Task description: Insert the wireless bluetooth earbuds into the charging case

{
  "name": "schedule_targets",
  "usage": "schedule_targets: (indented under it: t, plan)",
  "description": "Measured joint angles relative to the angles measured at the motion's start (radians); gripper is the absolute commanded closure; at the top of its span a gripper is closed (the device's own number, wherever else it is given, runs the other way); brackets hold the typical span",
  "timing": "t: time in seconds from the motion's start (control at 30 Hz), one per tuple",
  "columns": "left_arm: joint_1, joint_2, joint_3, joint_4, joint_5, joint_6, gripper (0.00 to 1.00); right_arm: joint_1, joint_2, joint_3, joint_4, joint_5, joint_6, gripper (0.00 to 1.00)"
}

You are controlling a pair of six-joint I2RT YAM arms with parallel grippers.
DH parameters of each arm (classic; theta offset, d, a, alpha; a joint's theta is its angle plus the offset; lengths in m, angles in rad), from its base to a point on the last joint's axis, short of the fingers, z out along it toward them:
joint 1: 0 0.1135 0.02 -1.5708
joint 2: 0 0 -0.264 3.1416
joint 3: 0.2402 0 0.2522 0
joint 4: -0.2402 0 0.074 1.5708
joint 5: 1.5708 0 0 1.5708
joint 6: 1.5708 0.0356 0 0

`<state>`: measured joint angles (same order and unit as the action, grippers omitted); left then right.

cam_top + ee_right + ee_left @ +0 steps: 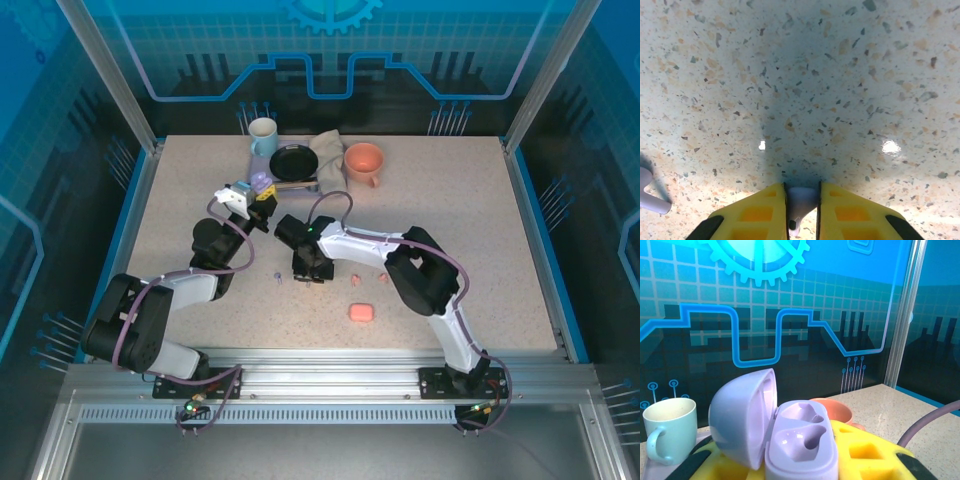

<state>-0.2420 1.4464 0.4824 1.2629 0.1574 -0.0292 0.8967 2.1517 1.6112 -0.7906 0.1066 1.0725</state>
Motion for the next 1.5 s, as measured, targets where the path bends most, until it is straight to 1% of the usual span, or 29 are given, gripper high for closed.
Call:
schedule_targets:
  t: [0.13,0.4,0.63,0.87,1.23,1.5]
  plan:
    - [0.001,0.000,0.000,-0.001,0.014,-0.009,1.00,-0.008,-0.036,-0.058,0.050,-0.005,0.000,0.84]
    - [0.001,0.000,-0.003,-0.011,0.049,-0.030,1.00,-0.042,-0.084,-0.127,0.072,0.022,-0.025,0.84]
    - [0.001,0.000,-0.014,-0.042,0.104,-0.052,1.00,-0.086,-0.138,-0.179,0.106,0.056,-0.074,0.84]
    - [0.000,0.010,-0.016,-0.055,0.163,-0.070,1.00,-0.130,-0.229,-0.217,0.161,0.096,-0.144,0.84]
    - [-0.035,0.030,-0.026,-0.092,0.237,-0.076,1.00,-0.177,-0.412,-0.235,0.207,0.172,-0.265,0.83]
    - [-0.073,0.072,-0.024,-0.114,0.277,-0.071,1.00,-0.204,-0.494,-0.186,0.226,0.182,-0.330,0.83]
